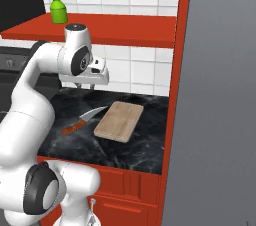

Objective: Move the cutting board and knife to the sink. Then move spray from the shelves to the counter.

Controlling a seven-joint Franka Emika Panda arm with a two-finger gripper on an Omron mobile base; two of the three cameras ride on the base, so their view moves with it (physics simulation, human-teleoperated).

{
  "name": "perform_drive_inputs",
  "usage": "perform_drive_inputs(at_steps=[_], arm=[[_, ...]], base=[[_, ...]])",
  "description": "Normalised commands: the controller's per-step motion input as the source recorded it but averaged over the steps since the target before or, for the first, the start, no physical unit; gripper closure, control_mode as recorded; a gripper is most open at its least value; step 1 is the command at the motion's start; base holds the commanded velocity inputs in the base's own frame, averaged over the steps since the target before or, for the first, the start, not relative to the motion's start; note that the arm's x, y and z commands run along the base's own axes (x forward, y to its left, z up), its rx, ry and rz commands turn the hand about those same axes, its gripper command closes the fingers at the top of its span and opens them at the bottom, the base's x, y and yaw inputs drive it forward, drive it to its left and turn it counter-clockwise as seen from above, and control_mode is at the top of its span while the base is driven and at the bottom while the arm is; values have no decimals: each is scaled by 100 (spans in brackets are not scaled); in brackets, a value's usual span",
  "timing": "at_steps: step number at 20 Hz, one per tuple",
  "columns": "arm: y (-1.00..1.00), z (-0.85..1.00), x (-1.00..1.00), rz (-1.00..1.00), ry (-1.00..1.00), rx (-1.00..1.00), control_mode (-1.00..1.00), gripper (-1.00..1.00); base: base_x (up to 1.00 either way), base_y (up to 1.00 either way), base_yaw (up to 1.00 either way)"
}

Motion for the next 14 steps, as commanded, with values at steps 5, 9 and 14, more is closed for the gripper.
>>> perform_drive_inputs(at_steps=[5,9,14], arm=[[-2,-5,-1,0,0,0,-100,-100],[-12,-13,-3,0,0,0,-100,-100],[-11,-20,-1,0,0,0,-100,-100]], base=[[0,0,0],[0,0,0],[0,0,0]])
